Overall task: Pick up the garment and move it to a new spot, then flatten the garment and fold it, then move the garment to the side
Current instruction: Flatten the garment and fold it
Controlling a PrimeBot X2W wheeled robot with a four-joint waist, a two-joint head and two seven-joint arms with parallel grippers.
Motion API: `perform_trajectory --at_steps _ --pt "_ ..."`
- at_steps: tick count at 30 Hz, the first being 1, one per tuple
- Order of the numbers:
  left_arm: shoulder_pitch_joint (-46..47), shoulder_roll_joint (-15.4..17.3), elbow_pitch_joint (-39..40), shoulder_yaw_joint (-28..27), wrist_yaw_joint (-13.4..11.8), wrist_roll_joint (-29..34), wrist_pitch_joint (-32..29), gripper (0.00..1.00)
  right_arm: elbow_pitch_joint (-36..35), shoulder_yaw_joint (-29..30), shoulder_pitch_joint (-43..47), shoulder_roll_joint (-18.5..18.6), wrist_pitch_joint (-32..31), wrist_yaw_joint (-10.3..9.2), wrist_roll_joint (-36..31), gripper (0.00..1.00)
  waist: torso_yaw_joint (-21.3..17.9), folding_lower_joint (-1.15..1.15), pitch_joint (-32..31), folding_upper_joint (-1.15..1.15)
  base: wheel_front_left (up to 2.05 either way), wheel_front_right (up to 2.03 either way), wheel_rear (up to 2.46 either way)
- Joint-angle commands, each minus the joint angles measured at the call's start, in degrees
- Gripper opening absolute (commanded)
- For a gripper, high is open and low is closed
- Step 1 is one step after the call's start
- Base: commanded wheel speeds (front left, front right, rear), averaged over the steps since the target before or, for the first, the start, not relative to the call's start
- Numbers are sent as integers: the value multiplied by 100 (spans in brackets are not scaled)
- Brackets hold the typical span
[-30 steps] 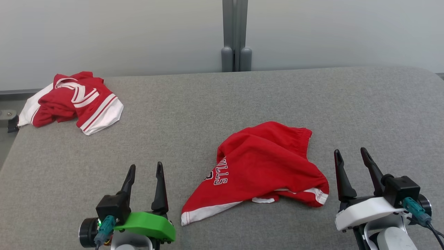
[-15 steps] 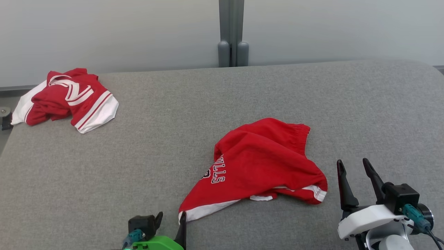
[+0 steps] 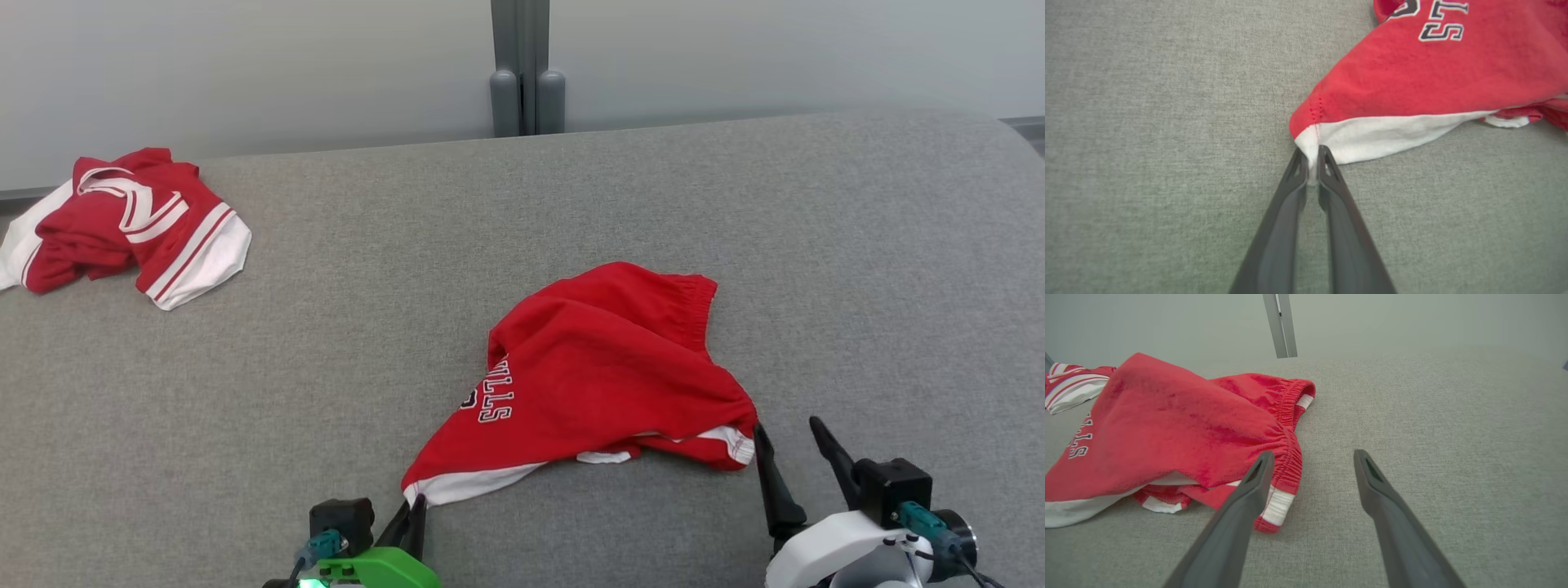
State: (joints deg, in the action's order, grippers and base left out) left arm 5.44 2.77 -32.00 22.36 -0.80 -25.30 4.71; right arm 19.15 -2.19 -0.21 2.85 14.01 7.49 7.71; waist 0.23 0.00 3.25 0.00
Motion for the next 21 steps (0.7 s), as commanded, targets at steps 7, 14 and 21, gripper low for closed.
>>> perform_trajectory --at_steps 7,14,21 --pt "184 21 -54 45 -36 -94 251 0 586 -328 -106 8 -14 1 254 100 164 0 63 0 0 0 0" --pt "271 21 -99 79 -60 -95 370 0 1141 -440 -441 6 55 1 356 95 250 0 120 0 0 0 0" --pt "344 21 -95 65 -68 -139 545 0 1393 -615 -671 10 81 1 525 0 250 0 127 0 0 0 0"
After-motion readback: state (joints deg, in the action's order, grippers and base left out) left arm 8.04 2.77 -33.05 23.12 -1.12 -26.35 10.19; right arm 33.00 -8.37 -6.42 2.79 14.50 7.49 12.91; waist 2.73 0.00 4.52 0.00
